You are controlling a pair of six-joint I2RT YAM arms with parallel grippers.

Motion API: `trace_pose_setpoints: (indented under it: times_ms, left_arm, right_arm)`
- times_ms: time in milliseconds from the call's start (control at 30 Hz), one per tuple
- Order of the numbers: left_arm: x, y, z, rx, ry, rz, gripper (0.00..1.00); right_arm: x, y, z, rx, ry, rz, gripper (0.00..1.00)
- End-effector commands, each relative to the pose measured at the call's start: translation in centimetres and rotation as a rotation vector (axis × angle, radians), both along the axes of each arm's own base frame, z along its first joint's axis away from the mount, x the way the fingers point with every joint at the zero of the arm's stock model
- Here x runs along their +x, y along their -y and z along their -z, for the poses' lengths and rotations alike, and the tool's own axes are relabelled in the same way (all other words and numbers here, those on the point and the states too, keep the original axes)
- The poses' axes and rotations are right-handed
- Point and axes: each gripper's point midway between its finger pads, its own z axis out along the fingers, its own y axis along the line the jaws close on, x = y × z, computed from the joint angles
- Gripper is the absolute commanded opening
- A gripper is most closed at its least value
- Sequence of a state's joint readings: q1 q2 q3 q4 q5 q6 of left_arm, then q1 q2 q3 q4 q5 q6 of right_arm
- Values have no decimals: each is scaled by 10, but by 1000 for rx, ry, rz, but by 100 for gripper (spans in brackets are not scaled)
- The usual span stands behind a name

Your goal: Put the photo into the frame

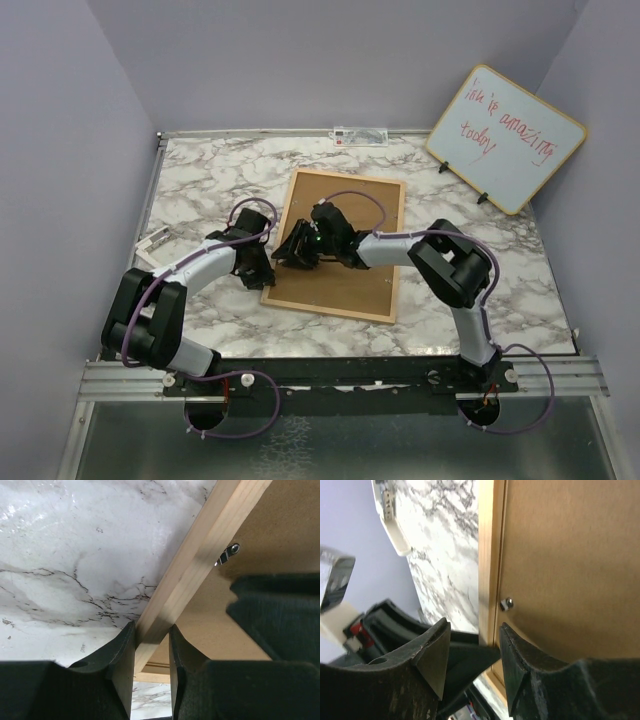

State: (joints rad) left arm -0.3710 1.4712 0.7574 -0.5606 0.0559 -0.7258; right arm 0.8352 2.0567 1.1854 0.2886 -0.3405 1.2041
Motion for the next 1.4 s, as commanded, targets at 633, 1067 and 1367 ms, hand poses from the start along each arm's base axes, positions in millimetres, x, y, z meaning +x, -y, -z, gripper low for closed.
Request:
trace_pose_setpoints:
  times_ms: [633, 1067, 1367]
  left_arm:
    - [-56, -48, 42, 251, -201, -58, 19]
    - [-54, -48, 40, 250, -188, -56, 19]
    - [-56, -46, 39, 238, -188, -57, 21]
  right_arm:
    - [12, -15, 53, -155, 16, 53, 48]
    - [8, -20, 42, -43, 19, 108, 47]
    - [5, -32, 26, 160, -8, 125, 47]
